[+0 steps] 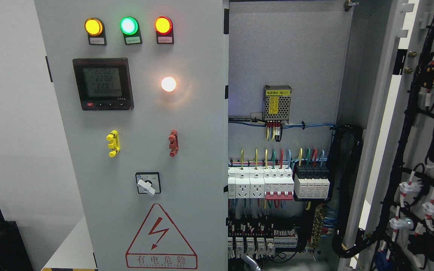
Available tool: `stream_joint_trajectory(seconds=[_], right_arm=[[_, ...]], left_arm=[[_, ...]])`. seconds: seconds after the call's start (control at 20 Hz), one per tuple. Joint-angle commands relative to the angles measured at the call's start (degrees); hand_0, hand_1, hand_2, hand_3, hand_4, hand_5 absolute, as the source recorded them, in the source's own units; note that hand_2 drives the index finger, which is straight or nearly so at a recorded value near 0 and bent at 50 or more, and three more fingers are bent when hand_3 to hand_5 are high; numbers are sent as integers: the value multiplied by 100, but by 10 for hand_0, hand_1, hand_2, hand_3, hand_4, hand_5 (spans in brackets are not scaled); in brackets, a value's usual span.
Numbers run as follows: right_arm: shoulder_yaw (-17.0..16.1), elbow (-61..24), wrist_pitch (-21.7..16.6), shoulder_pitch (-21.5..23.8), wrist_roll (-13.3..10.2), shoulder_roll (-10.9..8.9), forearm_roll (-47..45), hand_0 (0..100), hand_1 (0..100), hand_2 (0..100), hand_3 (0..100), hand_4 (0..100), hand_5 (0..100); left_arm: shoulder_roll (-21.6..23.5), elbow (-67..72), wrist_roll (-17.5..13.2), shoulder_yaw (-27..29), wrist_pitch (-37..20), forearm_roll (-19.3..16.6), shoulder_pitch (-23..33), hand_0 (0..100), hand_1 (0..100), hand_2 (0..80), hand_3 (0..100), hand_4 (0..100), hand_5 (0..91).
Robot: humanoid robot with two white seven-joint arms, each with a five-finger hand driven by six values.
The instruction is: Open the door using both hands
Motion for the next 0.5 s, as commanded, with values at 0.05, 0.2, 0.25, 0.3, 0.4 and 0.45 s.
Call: stream_joint_trajectory(seconds=[0.05, 0.2, 0.25, 0.3, 0.4, 0.45], right_arm=[[2, 299, 433, -519, 34, -113, -703, 0, 0, 0, 0, 0, 0], [2, 334, 487, -625, 34, -236, -766, 0, 0, 0, 0, 0, 0], [2, 387, 487, -703, 42, -271, -766, 0, 0, 0, 0, 0, 0], [2, 457, 487, -809, 43, -306, -775, 0, 0, 0, 0, 0, 0], [-7, 589, 487, -1002, 43, -315, -775, 0, 0, 0, 0, 0, 0], [-7, 642, 487, -1073, 34, -315, -775, 0, 0, 0, 0, 0, 0]], left_arm=[[-2, 0, -2, 0, -8, 0, -79, 0, 0, 0, 0, 32, 0], [-2, 0, -2, 0, -8, 0, -79, 0, 0, 0, 0, 32, 0], [-2, 0, -2, 0, -8, 0, -79, 0, 0, 0, 0, 32, 0], [6, 0, -2, 0, -8, 0, -79, 0, 0, 0, 0, 32, 0], [-2, 0, -2, 0, -8, 0, -79, 0, 0, 0, 0, 32, 0], [-2, 0, -2, 0, -8, 0, -79, 0, 0, 0, 0, 32, 0]])
